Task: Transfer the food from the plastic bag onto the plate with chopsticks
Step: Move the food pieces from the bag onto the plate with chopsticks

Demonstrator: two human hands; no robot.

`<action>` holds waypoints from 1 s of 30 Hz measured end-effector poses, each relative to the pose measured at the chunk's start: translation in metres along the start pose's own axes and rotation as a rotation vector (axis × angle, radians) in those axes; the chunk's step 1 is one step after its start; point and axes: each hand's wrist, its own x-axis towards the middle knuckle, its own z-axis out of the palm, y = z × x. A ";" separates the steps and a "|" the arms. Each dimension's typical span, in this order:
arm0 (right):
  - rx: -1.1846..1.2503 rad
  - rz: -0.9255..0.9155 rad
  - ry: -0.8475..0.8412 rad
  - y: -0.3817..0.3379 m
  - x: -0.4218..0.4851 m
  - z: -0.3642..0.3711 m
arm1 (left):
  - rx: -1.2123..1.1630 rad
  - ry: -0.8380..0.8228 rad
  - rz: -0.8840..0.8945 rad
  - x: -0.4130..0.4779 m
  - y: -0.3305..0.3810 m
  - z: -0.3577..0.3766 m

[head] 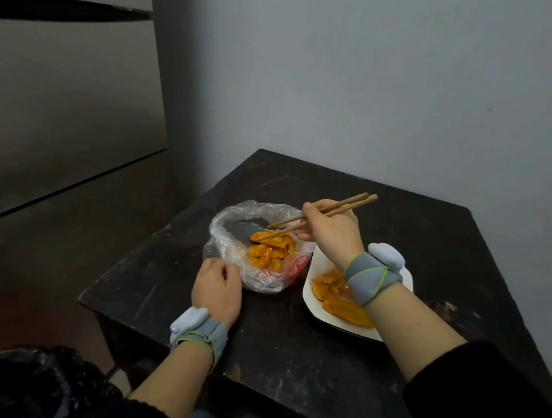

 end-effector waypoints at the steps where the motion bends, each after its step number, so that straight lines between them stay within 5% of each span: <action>1: -0.048 -0.022 0.004 0.002 0.001 0.003 | 0.001 -0.001 0.001 0.000 -0.001 0.000; 16: -0.527 -0.350 -0.055 0.008 -0.009 0.027 | 0.000 -0.001 -0.009 -0.001 0.002 -0.001; 30: -0.558 -0.462 -0.005 -0.002 -0.004 0.023 | -0.004 -0.012 -0.018 -0.001 0.002 -0.002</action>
